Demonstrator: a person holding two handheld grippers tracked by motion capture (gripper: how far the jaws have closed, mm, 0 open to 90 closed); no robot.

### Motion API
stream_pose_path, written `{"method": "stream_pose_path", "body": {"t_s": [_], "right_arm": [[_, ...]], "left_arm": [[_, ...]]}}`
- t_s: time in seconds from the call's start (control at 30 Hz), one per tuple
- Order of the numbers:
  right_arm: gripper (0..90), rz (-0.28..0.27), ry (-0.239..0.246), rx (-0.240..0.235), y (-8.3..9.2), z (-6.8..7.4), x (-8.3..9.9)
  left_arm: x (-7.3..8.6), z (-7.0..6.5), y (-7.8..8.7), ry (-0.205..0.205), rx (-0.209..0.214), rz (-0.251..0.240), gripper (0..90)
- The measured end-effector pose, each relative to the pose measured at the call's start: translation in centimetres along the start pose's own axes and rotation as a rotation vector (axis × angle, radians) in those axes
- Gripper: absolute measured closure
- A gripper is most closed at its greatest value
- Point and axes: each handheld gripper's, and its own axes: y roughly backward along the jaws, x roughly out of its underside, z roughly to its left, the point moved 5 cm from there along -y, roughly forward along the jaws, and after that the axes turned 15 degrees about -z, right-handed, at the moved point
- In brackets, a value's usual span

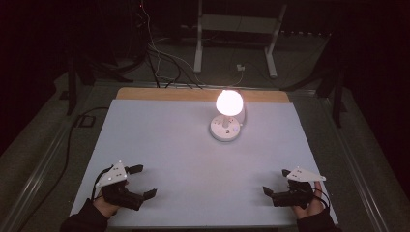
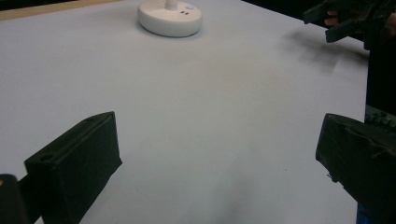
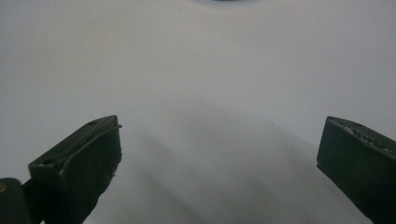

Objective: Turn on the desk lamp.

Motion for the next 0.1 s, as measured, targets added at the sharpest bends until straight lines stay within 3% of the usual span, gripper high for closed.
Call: {"method": "stream_pose_path", "body": {"t_s": [0.1], "right_arm": [[0.0, 0.015, 0.007, -0.006, -0.21, 0.11, 0.16]], "left_arm": [[0.05, -0.01, -0.07, -0.001, 0.000, 0.005, 0.3]]}}
